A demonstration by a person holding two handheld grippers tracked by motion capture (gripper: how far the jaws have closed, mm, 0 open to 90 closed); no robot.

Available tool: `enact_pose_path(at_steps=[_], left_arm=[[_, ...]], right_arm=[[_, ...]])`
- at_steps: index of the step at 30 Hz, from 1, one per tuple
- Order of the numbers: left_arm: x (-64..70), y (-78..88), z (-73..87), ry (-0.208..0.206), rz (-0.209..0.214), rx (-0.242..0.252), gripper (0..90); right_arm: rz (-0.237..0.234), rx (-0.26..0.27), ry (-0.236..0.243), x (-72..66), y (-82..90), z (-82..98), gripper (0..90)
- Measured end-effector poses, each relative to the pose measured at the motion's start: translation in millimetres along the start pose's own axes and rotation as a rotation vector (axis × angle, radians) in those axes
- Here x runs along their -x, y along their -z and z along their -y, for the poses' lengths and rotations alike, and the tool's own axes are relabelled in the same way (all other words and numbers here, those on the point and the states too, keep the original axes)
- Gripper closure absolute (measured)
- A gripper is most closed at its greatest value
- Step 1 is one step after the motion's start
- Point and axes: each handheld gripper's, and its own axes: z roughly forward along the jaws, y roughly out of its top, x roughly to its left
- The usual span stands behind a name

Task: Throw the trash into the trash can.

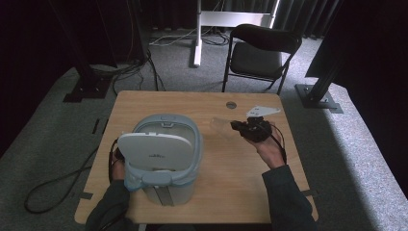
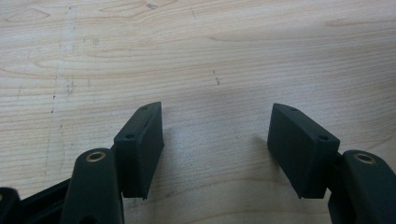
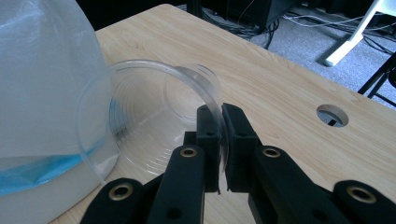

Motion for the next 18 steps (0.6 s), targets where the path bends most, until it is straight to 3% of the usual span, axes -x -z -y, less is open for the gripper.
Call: enact_pose_path(at_steps=[18], left_arm=[[0.0,0.0,0.0,0.0,0.0,0.0,36.2]], right_arm=[[-0.012,0.026,0.021,-6.5,4.6,-13.1,85.9]])
